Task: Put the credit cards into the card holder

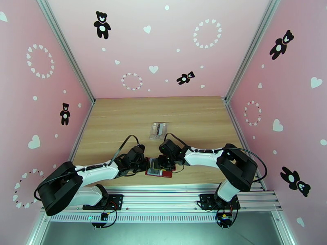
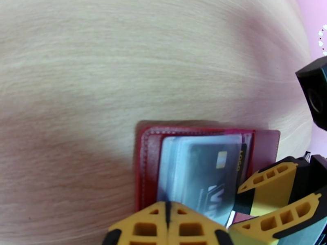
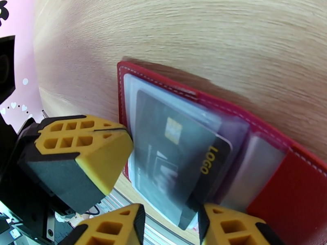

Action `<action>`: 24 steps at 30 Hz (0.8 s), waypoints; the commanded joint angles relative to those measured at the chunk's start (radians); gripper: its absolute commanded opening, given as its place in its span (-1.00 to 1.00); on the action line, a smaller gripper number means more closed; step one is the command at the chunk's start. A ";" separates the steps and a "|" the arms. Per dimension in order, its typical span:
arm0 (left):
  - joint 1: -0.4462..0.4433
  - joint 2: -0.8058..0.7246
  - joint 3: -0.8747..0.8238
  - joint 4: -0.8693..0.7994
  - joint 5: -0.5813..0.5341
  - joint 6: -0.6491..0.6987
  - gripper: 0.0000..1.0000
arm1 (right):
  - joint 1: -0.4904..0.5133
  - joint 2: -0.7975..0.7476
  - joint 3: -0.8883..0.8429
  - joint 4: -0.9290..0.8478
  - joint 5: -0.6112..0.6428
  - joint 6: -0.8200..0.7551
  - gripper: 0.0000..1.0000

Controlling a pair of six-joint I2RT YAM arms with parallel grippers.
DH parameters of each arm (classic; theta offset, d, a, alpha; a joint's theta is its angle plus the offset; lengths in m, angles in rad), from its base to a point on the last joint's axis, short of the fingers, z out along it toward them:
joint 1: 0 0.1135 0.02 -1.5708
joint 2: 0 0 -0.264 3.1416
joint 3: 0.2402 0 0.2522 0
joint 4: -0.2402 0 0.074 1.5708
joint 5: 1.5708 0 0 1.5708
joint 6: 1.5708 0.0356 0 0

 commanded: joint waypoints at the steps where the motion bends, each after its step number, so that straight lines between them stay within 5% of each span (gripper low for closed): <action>1: -0.013 -0.029 -0.024 -0.088 -0.024 -0.009 -0.92 | 0.008 0.005 0.025 0.004 -0.003 -0.012 -0.20; 11: -0.013 -0.116 -0.023 -0.170 -0.064 -0.005 -0.83 | 0.008 -0.016 0.037 -0.065 0.043 -0.047 -0.20; 24: -0.013 -0.007 -0.014 -0.108 -0.024 0.005 -0.93 | 0.009 0.054 0.077 -0.046 0.016 -0.046 -0.23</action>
